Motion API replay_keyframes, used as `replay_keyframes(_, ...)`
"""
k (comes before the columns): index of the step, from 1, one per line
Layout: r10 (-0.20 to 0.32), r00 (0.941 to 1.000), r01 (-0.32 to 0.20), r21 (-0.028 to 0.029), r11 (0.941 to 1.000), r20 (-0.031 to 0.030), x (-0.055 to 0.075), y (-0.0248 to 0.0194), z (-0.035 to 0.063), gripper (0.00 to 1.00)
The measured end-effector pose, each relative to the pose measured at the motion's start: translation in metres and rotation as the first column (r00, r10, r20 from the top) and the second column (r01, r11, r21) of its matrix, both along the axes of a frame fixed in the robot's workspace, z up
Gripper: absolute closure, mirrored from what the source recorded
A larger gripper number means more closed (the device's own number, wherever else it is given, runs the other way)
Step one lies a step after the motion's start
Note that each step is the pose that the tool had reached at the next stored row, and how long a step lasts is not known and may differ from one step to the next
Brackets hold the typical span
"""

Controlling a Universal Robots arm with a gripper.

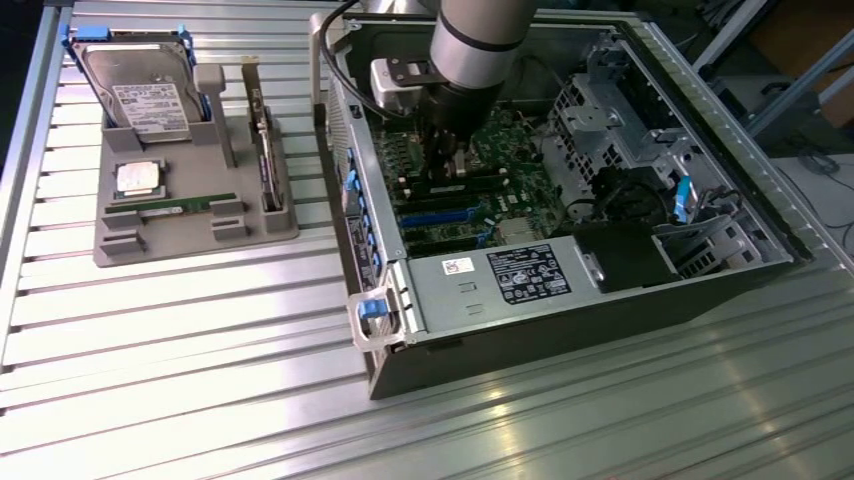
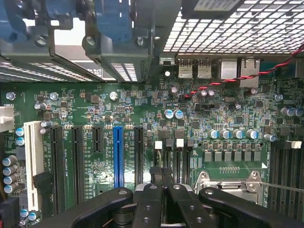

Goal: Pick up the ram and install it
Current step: 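Press down the ram until it locks into place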

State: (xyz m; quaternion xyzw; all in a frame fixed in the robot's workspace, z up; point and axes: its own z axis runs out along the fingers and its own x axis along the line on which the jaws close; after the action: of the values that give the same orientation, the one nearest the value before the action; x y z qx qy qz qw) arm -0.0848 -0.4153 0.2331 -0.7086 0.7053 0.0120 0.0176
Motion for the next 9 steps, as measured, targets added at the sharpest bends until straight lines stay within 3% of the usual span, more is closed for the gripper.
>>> replay_keyframes(9,0.000,1.0000,0.000,0.0001,1.0000,0.0000,-0.0001,0.0000,-0.0022,0.89)
